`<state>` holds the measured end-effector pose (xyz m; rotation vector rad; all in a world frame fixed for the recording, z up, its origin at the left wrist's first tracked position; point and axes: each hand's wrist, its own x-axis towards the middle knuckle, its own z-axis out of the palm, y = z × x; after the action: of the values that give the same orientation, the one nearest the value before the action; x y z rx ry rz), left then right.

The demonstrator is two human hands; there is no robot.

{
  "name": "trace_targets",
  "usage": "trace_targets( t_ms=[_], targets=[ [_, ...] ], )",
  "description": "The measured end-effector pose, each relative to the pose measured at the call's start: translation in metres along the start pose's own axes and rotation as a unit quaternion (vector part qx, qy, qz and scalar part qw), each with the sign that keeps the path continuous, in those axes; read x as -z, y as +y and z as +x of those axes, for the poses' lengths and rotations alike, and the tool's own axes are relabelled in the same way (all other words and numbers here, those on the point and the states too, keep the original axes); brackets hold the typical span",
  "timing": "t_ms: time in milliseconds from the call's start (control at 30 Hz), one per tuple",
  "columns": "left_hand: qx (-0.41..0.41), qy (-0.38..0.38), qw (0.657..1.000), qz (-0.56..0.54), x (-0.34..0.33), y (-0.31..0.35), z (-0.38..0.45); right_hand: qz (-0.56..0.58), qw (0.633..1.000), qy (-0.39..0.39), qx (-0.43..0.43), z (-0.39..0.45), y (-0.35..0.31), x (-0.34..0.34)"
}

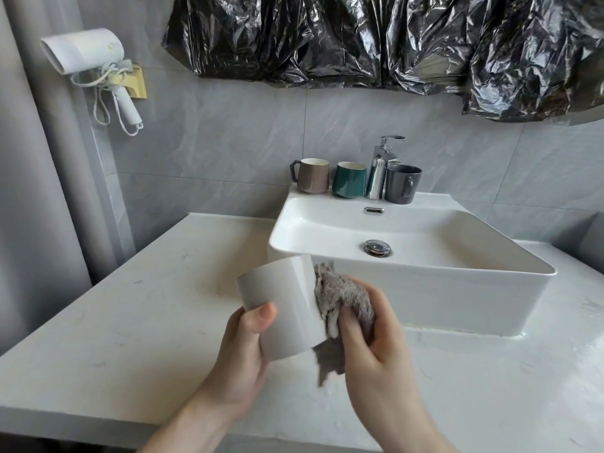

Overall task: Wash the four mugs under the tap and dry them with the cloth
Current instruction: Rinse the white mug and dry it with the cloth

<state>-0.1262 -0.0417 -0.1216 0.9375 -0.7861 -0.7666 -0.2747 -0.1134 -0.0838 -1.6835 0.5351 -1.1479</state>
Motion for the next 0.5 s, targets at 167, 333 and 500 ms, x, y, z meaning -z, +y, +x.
trace_targets(
  t_ms=[167, 333, 500],
  targets=[
    [-0.030, -0.001, 0.999, 0.019, -0.015, 0.006, -0.002, -0.006, 1.000, 0.008, 0.027, 0.008, -0.018, 0.004],
    [-0.012, 0.067, 0.998, 0.018, -0.020, 0.009, 0.006, 0.011, 0.998, 0.013, 0.054, -0.023, -0.013, -0.001],
    [0.099, 0.098, 0.988, -0.064, -0.034, 0.006, 0.003, -0.062, 0.984, 0.042, 0.163, -0.033, 0.010, -0.010]
  ],
)
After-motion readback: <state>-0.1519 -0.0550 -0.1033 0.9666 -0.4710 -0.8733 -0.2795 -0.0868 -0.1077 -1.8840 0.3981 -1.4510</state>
